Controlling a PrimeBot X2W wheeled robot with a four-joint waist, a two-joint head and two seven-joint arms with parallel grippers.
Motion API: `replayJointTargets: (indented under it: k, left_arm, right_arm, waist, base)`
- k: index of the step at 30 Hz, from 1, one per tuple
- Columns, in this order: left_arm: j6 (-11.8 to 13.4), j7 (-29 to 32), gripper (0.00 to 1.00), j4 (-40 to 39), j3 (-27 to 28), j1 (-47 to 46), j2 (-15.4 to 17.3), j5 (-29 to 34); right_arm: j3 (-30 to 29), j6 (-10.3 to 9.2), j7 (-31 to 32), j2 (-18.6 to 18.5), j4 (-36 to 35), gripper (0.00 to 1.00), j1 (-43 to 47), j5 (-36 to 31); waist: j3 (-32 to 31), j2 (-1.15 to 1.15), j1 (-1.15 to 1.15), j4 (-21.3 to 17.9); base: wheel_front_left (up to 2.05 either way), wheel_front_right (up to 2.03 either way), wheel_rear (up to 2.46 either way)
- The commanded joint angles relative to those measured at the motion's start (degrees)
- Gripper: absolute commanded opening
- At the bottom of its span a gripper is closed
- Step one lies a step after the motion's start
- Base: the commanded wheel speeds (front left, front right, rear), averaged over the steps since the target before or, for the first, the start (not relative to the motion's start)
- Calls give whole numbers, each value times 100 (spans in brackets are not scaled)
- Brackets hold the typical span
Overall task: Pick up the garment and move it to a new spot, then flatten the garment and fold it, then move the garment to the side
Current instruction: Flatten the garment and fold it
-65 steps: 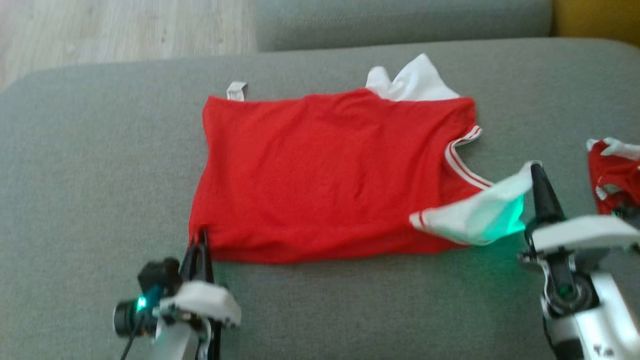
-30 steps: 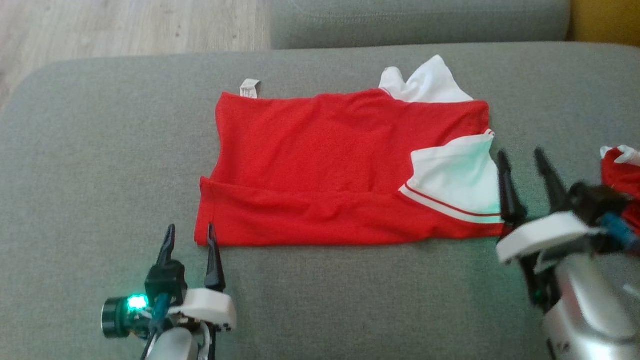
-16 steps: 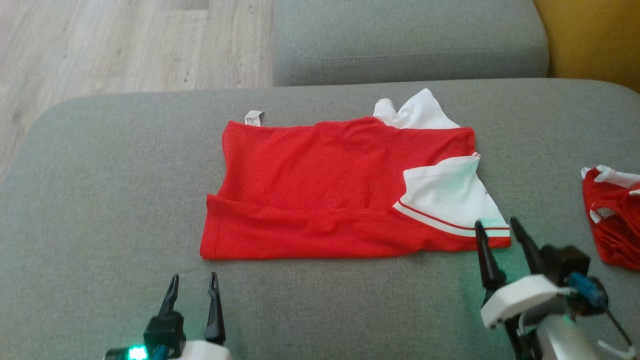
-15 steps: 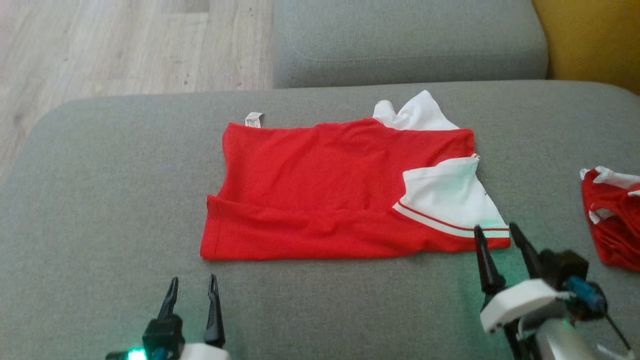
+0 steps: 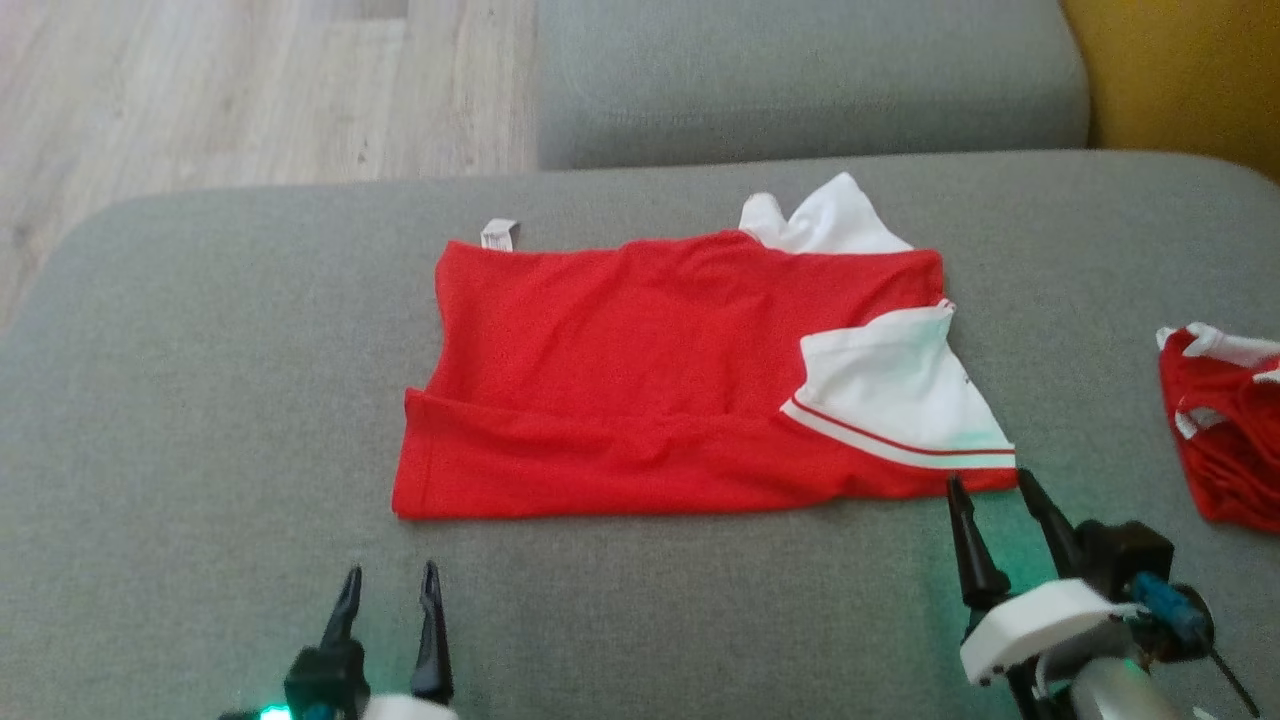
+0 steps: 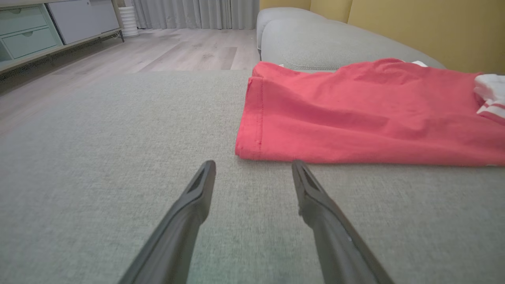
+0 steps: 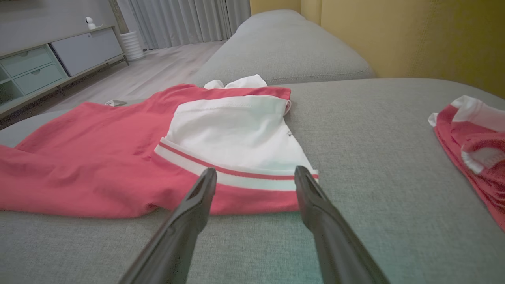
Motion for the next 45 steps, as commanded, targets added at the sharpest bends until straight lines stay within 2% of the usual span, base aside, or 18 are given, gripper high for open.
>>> replayJointTargets:
  k: [1, 8, 16, 22, 23, 24, 25, 26, 31, 32, 33, 34, 40, 45]
  left_arm:
    - [-6, -29, 100, -152, 203, -472, 35, -54]
    - [-29, -29, 100, 159, 178, -1203, 35, -122]
    - [76, -29, 100, 1015, 287, -1816, 35, -411]
    - [-55, -29, 100, 1611, 98, -1977, 35, -645]
    - [-63, -29, 75, 1747, 29, -1997, 35, -685]
    - [-110, -29, 35, 1845, -58, -2030, 35, -744]
    - [-133, -29, 13, 1896, -141, -2068, 35, -797]
    - [-155, -29, 0, 1944, -239, -2095, 35, -830]
    - [-215, -29, 0, 2099, -595, -2191, 35, -1137]
    - [-211, -29, 0, 2081, -645, -2206, 35, -1173]
    - [-208, -29, 0, 2041, -677, -2210, 35, -1216]
    - [-189, -29, 0, 1971, -693, -2207, 35, -1238]
    - [-100, -29, 0, 1313, -602, -1998, 35, -1209]
    - [-168, -29, 0, 732, -316, -1984, 35, -1006]
  right_arm:
    - [120, 19, -78, -49, -239, 100, -382, 29]
    - [156, 19, -79, -141, -380, 100, -738, 102]
    - [93, 19, -79, -257, -337, 100, -987, 125]
    - [-105, 19, -79, -283, -135, 100, -1013, 10]
    - [-133, 19, -79, -274, -91, 100, -1013, 3]
    - [-149, 19, -79, -266, -48, 100, -1017, 0]
    - [-158, 19, -79, -265, 17, 100, -1018, -13]
    - [-165, 19, -79, -264, 113, 100, -1020, -21]
    - [13, 19, -79, -209, 663, 100, -1095, 76]
    - [125, 19, -73, -200, 776, 97, -1109, 144]
    - [206, 19, -53, -180, 880, 56, -1122, 273]
    - [275, 19, -40, -169, 964, 0, -1134, 410]
    - [353, 19, -59, -260, 1135, 0, -1189, 1088]
    - [251, 19, -75, -364, 774, 0, -1386, 1421]
  waist:
    - [253, 0, 0, -19]
    - [828, 0, 0, -69]
    - [1259, 0, 0, -184]
    - [1351, 0, 0, -227]
    - [1359, 0, 0, -225]
    - [1370, 0, 0, -219]
    - [1381, 0, 0, -210]
    - [1386, 0, 0, -200]
    - [1417, 0, 0, -138]
    - [1420, 0, 0, -124]
    - [1421, 0, 0, -111]
    - [1417, 0, 0, -96]
    - [1254, 0, 0, -33]
    - [917, 0, 0, -37]
  base:
    - [0, 0, 0]
    - [0, 0, 0]
    - [0, 0, 0]
    - [0, 0, 0]
    - [0, 0, 0]
    - [0, 0, 0]
    - [0, 0, 0]
    - [0, 0, 0]
    - [0, 0, 0]
    - [0, 0, 0]
    - [0, 0, 0]
    - [0, 0, 0]
    - [0, 0, 0]
    - [0, 0, 0]
